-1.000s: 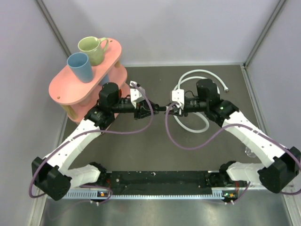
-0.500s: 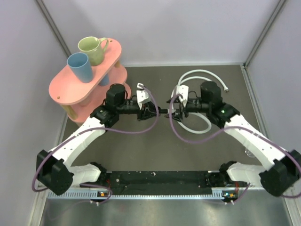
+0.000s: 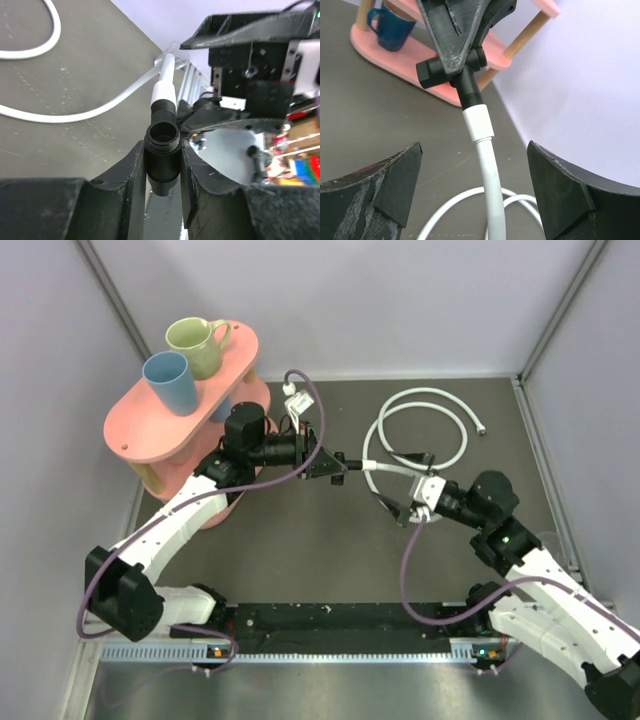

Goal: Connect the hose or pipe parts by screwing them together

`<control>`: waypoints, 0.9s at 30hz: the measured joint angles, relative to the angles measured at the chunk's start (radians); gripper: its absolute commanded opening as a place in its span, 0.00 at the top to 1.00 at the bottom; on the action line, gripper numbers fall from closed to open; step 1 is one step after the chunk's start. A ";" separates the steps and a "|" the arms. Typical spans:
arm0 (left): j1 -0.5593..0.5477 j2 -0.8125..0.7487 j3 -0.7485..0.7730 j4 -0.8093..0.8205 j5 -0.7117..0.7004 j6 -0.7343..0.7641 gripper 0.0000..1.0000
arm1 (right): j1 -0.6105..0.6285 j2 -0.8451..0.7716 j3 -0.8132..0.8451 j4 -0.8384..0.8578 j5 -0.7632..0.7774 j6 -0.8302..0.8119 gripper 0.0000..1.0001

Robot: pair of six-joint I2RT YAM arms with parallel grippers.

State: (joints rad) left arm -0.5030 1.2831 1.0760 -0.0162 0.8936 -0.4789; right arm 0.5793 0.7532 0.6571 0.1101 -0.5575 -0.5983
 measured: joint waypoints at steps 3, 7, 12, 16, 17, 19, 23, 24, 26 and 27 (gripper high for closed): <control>0.003 0.005 0.027 -0.014 0.000 -0.133 1.00 | 0.024 -0.050 -0.071 0.087 0.042 -0.068 0.18; 0.020 0.014 0.025 0.012 0.023 -0.352 1.00 | 0.086 -0.035 -0.093 0.188 0.123 -0.196 0.22; 0.031 0.020 -0.029 0.139 0.056 -0.634 1.00 | 0.170 0.021 -0.093 0.244 0.225 -0.324 0.34; 0.031 0.029 -0.038 0.178 0.073 -0.748 1.00 | 0.234 0.064 -0.093 0.271 0.282 -0.398 0.50; 0.031 0.034 -0.039 0.185 0.078 -0.767 1.00 | 0.246 0.073 -0.093 0.275 0.297 -0.415 0.54; 0.031 0.038 -0.045 0.190 0.086 -0.799 1.00 | 0.262 0.087 -0.093 0.293 0.328 -0.441 0.71; 0.036 0.043 -0.057 0.192 0.093 -0.845 1.00 | 0.279 0.100 -0.093 0.316 0.373 -0.486 1.00; 0.040 0.044 -0.057 0.194 0.093 -0.853 1.00 | 0.283 0.103 -0.093 0.312 0.380 -0.492 1.00; 0.044 0.047 -0.057 0.195 0.094 -0.855 1.00 | 0.288 0.109 -0.093 0.312 0.393 -0.501 1.00; 0.044 0.050 -0.057 0.195 0.095 -0.850 1.00 | 0.288 0.110 -0.090 0.302 0.396 -0.502 1.00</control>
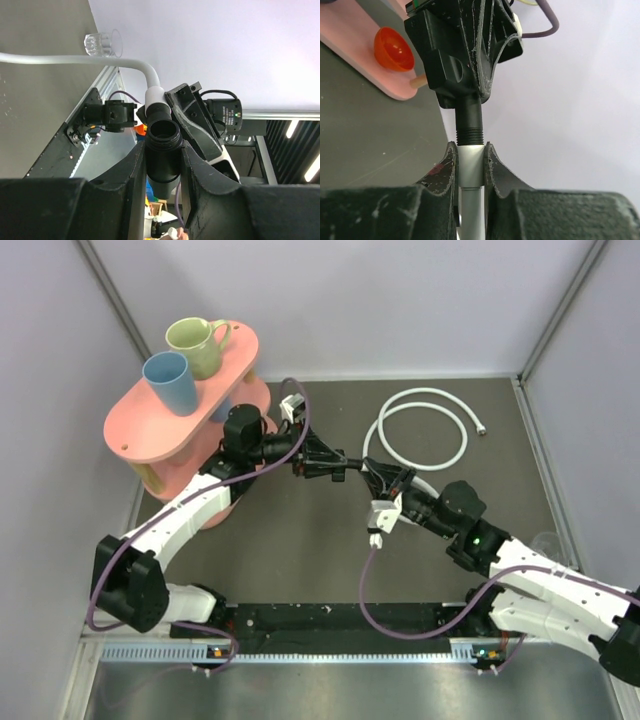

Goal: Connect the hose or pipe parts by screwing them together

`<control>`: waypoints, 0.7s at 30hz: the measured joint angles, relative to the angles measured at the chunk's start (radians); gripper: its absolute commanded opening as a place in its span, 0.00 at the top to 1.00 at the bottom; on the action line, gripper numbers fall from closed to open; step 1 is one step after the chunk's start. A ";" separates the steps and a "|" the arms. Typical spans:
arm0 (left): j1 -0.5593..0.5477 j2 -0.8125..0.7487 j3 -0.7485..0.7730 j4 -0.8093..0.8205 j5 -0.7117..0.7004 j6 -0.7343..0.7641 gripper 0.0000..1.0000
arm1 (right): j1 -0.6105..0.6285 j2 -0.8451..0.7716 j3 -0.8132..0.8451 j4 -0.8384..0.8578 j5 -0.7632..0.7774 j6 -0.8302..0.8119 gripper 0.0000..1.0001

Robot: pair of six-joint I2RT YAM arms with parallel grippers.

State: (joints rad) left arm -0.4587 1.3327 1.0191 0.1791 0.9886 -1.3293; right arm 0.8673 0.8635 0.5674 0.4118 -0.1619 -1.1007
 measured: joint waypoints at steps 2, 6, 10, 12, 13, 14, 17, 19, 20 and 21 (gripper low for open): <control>0.000 0.005 0.004 -0.011 0.000 0.049 1.00 | 0.000 0.004 0.026 -0.053 0.004 0.005 1.00; -0.006 0.005 0.066 -0.078 -0.011 0.344 1.00 | -0.003 0.043 0.155 -0.235 0.017 0.052 1.00; -0.013 -0.027 0.077 -0.087 -0.030 0.668 1.00 | -0.035 0.108 0.315 -0.442 -0.027 0.127 1.00; -0.015 -0.041 0.071 -0.087 -0.027 0.814 1.00 | -0.082 0.143 0.383 -0.523 -0.119 0.177 1.00; -0.016 -0.045 0.066 -0.087 -0.022 0.882 1.00 | -0.109 0.156 0.403 -0.552 -0.164 0.199 1.00; -0.019 -0.047 0.062 -0.088 -0.017 0.947 1.00 | -0.141 0.172 0.425 -0.582 -0.225 0.228 1.00; -0.031 -0.047 0.056 -0.114 -0.010 1.126 1.00 | -0.225 0.239 0.501 -0.687 -0.414 0.299 1.00; -0.036 -0.048 0.055 -0.152 0.002 1.260 1.00 | -0.264 0.289 0.551 -0.755 -0.505 0.336 1.00; -0.038 -0.055 0.051 -0.170 0.008 1.330 1.00 | -0.285 0.317 0.576 -0.782 -0.563 0.361 1.00; -0.041 -0.065 0.043 -0.187 0.007 1.391 1.00 | -0.305 0.344 0.593 -0.803 -0.625 0.386 1.00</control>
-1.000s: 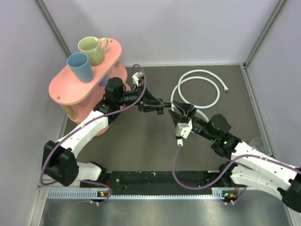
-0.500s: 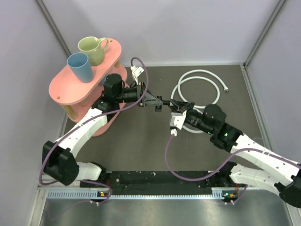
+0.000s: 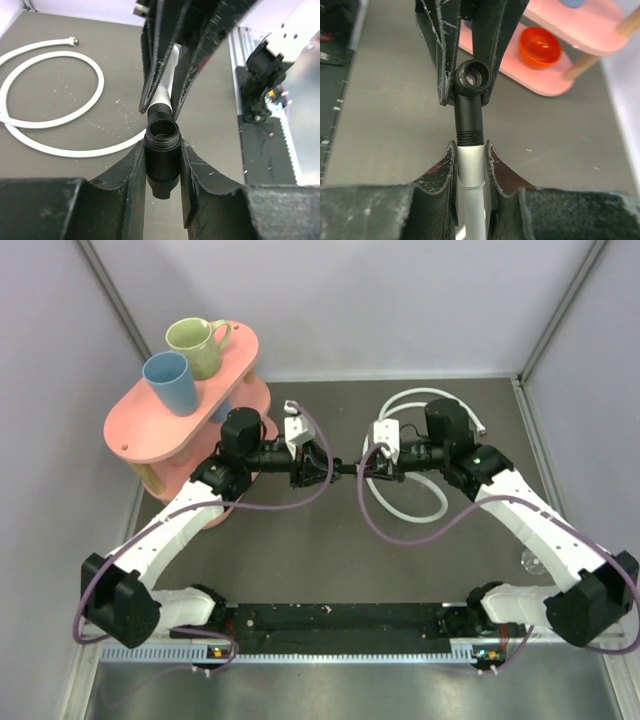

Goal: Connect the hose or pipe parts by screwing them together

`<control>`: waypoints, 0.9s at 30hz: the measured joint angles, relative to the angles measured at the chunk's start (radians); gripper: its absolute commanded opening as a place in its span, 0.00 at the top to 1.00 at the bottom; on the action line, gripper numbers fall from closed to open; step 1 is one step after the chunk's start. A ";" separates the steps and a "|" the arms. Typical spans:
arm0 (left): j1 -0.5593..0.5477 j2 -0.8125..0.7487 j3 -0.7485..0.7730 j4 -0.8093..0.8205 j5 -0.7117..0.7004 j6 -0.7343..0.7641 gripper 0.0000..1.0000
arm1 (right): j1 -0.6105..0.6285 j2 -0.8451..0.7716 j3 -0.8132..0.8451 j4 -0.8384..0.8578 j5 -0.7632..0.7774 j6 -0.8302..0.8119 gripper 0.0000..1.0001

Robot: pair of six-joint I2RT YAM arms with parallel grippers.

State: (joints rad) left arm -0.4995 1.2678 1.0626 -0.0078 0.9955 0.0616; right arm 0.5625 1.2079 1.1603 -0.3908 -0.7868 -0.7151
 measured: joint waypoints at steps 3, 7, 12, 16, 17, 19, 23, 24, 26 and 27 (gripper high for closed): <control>-0.013 -0.038 -0.031 -0.048 -0.014 0.131 1.00 | -0.029 0.044 0.008 -0.021 -0.114 0.067 0.89; -0.031 -0.074 -0.046 -0.074 -0.029 0.202 1.00 | -0.029 0.034 -0.002 -0.024 -0.137 0.132 0.48; -0.046 -0.078 -0.091 -0.025 -0.044 0.095 1.00 | -0.028 -0.080 -0.084 0.087 -0.024 0.194 0.27; -0.045 -0.078 -0.109 0.013 -0.090 -0.120 1.00 | -0.028 -0.230 -0.191 0.179 0.046 0.203 0.26; -0.043 -0.079 -0.102 0.002 -0.116 -0.180 1.00 | -0.028 -0.273 -0.233 0.219 0.057 0.201 0.26; -0.035 -0.079 -0.066 -0.043 -0.166 -0.294 1.00 | -0.028 -0.362 -0.331 0.307 0.070 0.180 0.27; 0.015 -0.083 -0.012 -0.055 -0.200 -0.547 1.00 | -0.021 -0.477 -0.509 0.496 0.112 0.113 0.28; 0.032 -0.086 -0.012 -0.045 -0.199 -0.611 1.00 | -0.014 -0.489 -0.536 0.533 0.128 0.089 0.29; 0.066 -0.087 -0.012 -0.034 -0.184 -0.742 1.00 | 0.021 -0.496 -0.573 0.596 0.188 0.036 0.30; 0.076 -0.087 -0.012 -0.031 -0.179 -0.789 1.00 | 0.045 -0.494 -0.591 0.641 0.221 0.010 0.30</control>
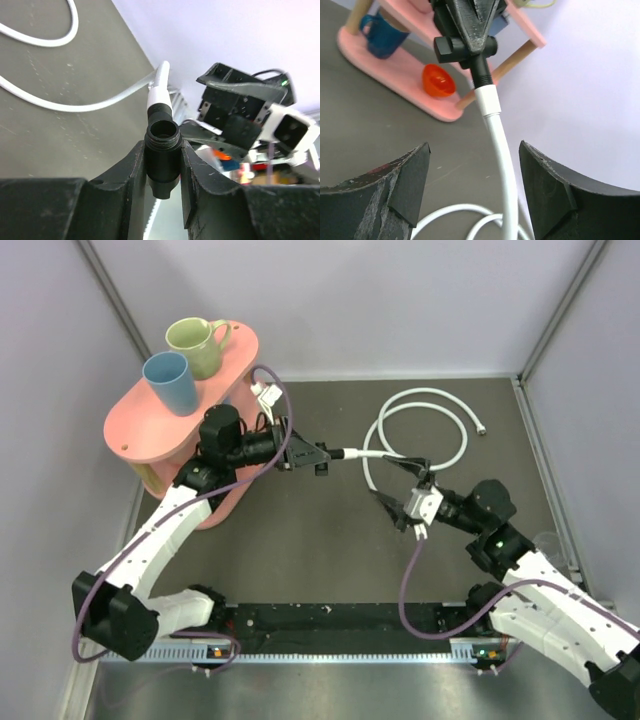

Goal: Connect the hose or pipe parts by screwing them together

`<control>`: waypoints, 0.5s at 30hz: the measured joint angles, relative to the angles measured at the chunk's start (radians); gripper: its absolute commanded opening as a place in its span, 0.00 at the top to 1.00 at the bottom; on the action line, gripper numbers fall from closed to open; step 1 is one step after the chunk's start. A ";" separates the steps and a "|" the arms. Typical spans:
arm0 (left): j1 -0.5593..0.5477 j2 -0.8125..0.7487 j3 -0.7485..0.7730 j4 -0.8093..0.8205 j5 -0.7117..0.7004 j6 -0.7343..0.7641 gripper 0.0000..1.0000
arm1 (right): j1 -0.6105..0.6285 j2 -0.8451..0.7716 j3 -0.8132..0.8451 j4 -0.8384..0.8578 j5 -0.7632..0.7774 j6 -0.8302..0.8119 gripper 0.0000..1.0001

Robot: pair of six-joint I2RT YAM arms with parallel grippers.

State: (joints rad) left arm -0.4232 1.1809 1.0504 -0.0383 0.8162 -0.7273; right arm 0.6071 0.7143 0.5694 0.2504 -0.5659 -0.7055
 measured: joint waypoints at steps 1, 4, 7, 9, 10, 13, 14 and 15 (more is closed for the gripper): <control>0.014 0.000 0.000 0.003 0.013 -0.067 1.00 | 0.021 0.002 -0.019 0.048 0.031 -0.027 0.30; 0.031 0.000 -0.001 0.014 0.050 -0.206 1.00 | 0.055 0.026 -0.053 0.163 0.097 -0.092 0.31; 0.034 0.002 -0.019 0.056 0.093 -0.350 1.00 | 0.078 0.071 -0.049 0.232 0.140 -0.148 0.33; 0.035 0.004 -0.040 0.078 0.121 -0.422 1.00 | 0.098 0.100 -0.039 0.248 0.159 -0.186 0.37; 0.035 0.006 -0.048 0.084 0.131 -0.447 1.00 | 0.107 0.114 -0.031 0.249 0.166 -0.203 0.42; 0.036 0.008 -0.062 0.085 0.147 -0.504 1.00 | 0.136 0.156 0.000 0.251 0.183 -0.247 0.48; 0.037 0.008 -0.063 0.088 0.152 -0.515 1.00 | 0.143 0.163 0.006 0.252 0.185 -0.255 0.48; 0.037 0.008 -0.063 0.093 0.156 -0.528 1.00 | 0.151 0.169 0.012 0.252 0.187 -0.263 0.49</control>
State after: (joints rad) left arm -0.3859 1.1893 0.9871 0.0544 0.9726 -1.2552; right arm 0.7582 0.8837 0.5812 0.5026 -0.3790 -0.9688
